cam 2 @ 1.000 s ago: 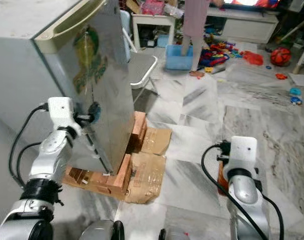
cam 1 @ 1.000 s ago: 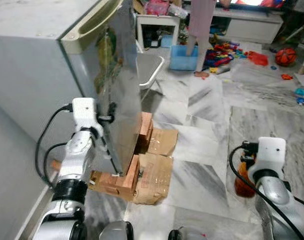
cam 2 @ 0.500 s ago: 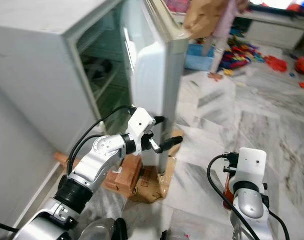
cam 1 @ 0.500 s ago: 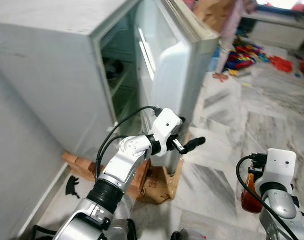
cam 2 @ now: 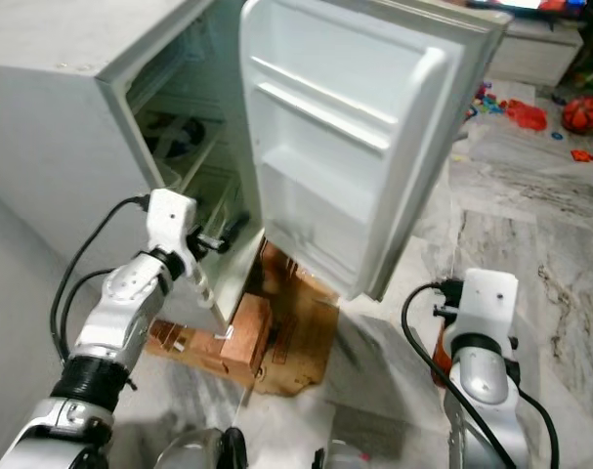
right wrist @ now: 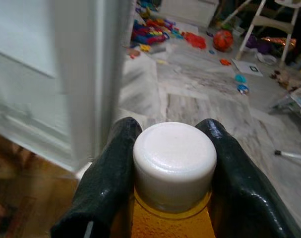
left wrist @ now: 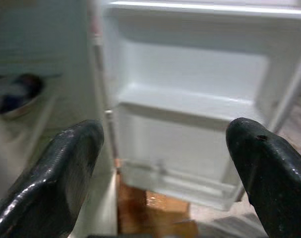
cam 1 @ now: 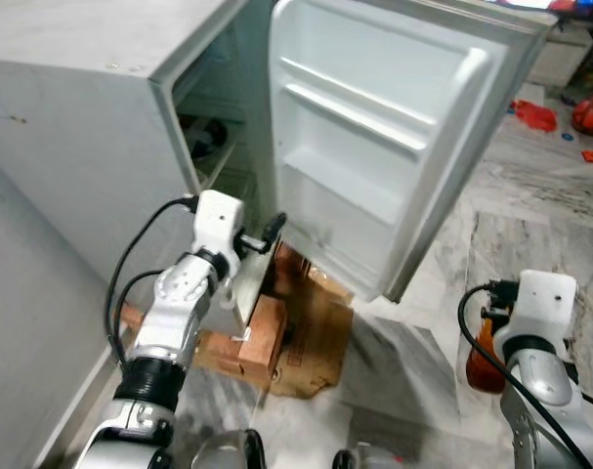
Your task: Restocking fridge
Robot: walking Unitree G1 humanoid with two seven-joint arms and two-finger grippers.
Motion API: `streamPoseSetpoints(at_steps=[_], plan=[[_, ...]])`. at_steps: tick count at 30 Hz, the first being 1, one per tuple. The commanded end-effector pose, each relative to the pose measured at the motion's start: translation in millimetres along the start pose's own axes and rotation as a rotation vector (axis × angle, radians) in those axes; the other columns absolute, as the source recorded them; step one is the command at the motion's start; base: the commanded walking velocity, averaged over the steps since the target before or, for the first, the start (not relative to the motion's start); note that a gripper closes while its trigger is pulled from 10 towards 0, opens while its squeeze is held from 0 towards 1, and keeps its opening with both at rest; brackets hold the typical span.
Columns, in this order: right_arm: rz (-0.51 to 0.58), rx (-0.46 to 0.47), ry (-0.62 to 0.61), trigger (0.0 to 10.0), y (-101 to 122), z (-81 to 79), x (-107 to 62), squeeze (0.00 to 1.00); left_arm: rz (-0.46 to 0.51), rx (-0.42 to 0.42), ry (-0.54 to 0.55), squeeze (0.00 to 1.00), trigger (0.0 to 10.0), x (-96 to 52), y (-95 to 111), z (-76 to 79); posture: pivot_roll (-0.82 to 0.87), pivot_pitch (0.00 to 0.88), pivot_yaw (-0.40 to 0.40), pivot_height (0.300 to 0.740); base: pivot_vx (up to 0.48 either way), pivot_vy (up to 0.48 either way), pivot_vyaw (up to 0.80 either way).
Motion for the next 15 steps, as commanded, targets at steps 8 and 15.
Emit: streamPoseSetpoints(at_steps=[8, 15], plan=[[0.102, 0.026, 0.026, 10.0, 31.8, -21.4, 25.2, 0.0, -0.019, -0.014, 0.043, 0.0, 10.0, -20.4, -11.3, -4.9, -0.03, 0.042, 0.015, 0.74, 0.0, -0.48, 0.0], [0.103, 0.028, 0.035, 10.0, 32.8, -24.7, 26.2, 0.0, -0.019, -0.025, 0.053, 0.0, 10.0, -21.9, -14.7, 2.8, -0.04, 0.043, 0.008, 0.74, 0.0, -0.48, 0.0]])
Point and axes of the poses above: a point about 5 cm out from each wrist's last joint towards the gripper, its own x axis pointing out of the wrist towards the gripper, its own y axis along the axis of the wrist's last joint, z = x × y, the point moved 6 cm from there along x, pointing out of the wrist towards the gripper, and after that the axes turned 2 degrees about x, right-handed, at the moved point
